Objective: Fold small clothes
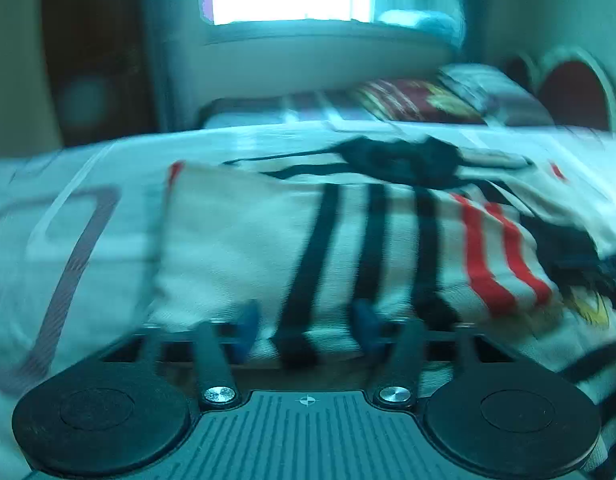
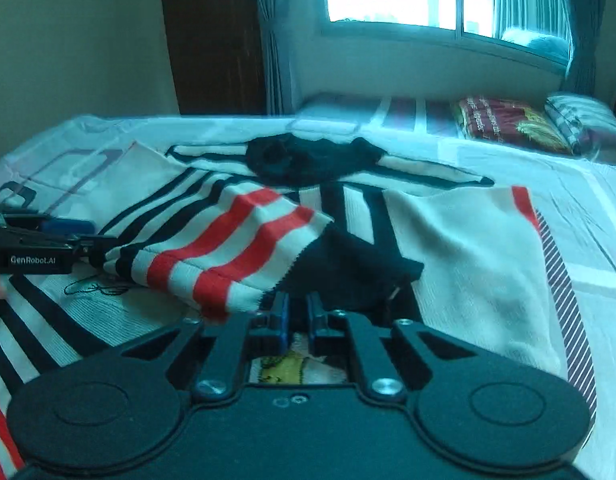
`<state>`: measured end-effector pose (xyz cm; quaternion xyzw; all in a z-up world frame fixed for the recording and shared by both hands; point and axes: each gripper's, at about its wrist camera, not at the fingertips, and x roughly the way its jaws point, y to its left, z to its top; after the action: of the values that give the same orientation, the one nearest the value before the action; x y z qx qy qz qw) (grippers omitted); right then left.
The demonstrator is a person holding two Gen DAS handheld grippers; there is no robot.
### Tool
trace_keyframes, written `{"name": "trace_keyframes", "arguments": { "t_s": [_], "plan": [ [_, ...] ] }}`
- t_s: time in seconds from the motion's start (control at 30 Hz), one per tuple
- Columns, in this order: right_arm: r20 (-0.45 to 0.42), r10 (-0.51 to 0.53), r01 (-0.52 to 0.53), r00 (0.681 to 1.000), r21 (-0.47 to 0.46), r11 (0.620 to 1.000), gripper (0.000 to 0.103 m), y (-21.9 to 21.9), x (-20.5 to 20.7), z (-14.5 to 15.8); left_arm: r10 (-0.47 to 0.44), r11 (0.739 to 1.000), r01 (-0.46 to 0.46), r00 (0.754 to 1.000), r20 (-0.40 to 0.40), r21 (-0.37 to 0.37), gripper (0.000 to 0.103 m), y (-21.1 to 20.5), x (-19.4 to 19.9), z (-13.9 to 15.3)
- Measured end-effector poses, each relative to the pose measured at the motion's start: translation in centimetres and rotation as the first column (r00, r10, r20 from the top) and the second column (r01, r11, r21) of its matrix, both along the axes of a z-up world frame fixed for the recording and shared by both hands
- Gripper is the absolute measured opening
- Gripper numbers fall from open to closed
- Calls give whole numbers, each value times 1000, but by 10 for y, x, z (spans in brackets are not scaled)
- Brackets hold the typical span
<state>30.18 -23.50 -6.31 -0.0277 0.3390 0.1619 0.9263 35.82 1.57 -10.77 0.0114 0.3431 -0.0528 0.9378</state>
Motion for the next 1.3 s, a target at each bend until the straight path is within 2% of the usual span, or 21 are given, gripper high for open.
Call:
{"name": "trace_keyframes", "arguments": {
  "t_s": [0.07, 0.2, 0.33, 0.4, 0.47, 0.6, 0.67, 0.73, 0.9, 0.97, 1.03, 1.07, 1.1, 1.17, 1.23, 1.3],
  "plan": [
    [-12, -7, 7, 1000, 19, 1000, 7, -4, 2, 2, -11, 1000, 11, 1000, -3, -25, 60, 7, -1, 0],
    [-17, -5, 6, 1000, 43, 999, 7, -10, 5, 1, -41, 999, 41, 999, 13, 35, 60, 10, -4, 4],
    [-36, -7, 10, 999, 76, 997, 7, -17, 6, 0, -13, 999, 14, 1000, 27, -47, 59, 36, -14, -1],
    [-39, -9, 12, 999, 75, 997, 7, -16, 5, 1, -15, 999, 17, 999, 30, -47, 53, 42, -12, -3],
    [-43, -15, 19, 999, 83, 996, 7, -17, 5, 1, -2, 997, 3, 1000, 16, -83, 53, 45, -8, -3],
    [-70, -39, 47, 997, 106, 993, 7, -18, 8, 6, -35, 997, 35, 999, 0, -65, 54, 44, -2, 5],
    [-39, -73, 77, 997, 130, 988, 17, -18, 9, 16, -33, 998, 35, 999, 40, -49, 54, 46, -2, 16],
    [-14, -72, 73, 997, 154, 985, 13, -13, 16, 23, -42, 998, 45, 997, 71, -41, 54, 49, 10, 25],
    [-6, -20, 21, 1000, 203, 979, 11, 23, 56, 21, -71, 997, 72, 994, 78, -4, 54, 43, 69, 34],
    [-10, 3, -1, 1000, 197, 980, 10, 41, 71, 14, -75, 997, 76, 996, 56, -14, 54, 42, 94, 28],
    [-41, -16, 22, 999, 155, 988, 9, 54, 86, 3, -44, 998, 45, 999, 20, -35, 54, 47, 113, 13],
    [-67, -47, 53, 997, 98, 994, 1, 59, 94, -5, -26, 999, 26, 1000, -6, -26, 54, 49, 120, 3],
    [-47, -61, 66, 997, 100, 993, 0, 57, 95, -8, -19, 999, 19, 1000, -3, -44, 56, 53, 123, -4],
    [-63, -76, 82, 995, 98, 992, 0, 57, 96, -4, -12, 998, 12, 1000, 1, -67, 56, 55, 122, -3],
    [-40, -60, 63, 997, 67, 996, 0, 60, 91, -3, -20, 999, 21, 1000, 10, -50, 56, 53, 119, 5],
    [-23, -49, 50, 999, 86, 995, 0, 56, 88, -6, -24, 999, 25, 999, 23, -32, 56, 56, 123, 7]
  ]
}}
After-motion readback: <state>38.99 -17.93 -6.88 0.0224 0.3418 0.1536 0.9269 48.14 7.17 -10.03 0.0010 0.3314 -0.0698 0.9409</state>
